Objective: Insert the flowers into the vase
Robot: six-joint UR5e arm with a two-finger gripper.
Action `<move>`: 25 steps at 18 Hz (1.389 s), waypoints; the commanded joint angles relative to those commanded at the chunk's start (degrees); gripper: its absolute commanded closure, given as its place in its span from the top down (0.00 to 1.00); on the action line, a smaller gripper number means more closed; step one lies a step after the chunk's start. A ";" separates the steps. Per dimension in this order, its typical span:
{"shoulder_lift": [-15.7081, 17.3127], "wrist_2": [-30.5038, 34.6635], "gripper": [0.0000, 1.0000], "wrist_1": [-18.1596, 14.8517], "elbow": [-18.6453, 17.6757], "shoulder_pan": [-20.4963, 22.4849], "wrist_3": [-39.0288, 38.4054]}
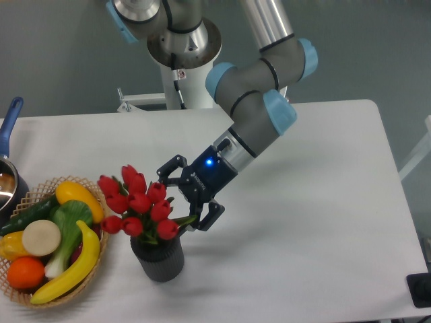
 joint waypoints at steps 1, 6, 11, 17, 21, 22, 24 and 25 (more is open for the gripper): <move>0.79 0.97 1.00 0.00 0.35 0.88 -0.35; 6.24 18.15 1.00 -0.79 3.42 4.31 -0.36; 9.93 31.81 1.00 -12.36 10.79 4.22 0.09; 11.16 39.99 1.00 -20.64 15.30 4.84 8.33; 11.43 42.20 1.00 -21.01 15.38 4.93 12.04; 11.52 42.20 1.00 -21.01 15.38 5.02 12.04; 11.87 42.11 1.00 -20.92 15.38 5.19 12.04; 12.05 42.11 1.00 -21.00 15.30 5.37 12.04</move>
